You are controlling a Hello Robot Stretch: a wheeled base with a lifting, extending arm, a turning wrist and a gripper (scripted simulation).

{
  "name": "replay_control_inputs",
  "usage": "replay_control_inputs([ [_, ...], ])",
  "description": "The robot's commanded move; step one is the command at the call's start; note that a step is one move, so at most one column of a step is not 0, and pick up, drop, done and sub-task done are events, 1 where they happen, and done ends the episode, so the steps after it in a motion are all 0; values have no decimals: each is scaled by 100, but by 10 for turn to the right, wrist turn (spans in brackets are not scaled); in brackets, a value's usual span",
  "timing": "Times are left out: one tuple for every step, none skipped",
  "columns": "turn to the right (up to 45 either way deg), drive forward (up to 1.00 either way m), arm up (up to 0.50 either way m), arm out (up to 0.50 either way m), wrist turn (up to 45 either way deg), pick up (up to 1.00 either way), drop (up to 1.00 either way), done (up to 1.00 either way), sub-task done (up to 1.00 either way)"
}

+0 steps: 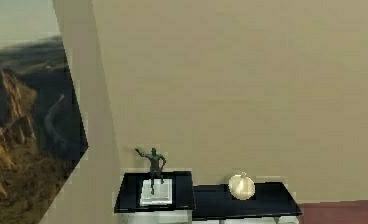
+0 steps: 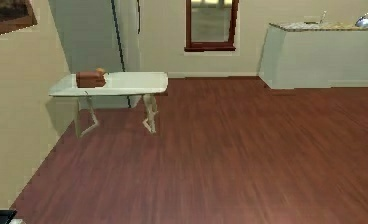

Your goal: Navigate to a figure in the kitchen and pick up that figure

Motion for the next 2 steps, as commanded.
replay_control_inputs([
  [0, 50, 0, 0, 0, 0, 0, 0, 0],
  [-450, 0, 0, 0, 0, 0, 0, 0, 0],
])
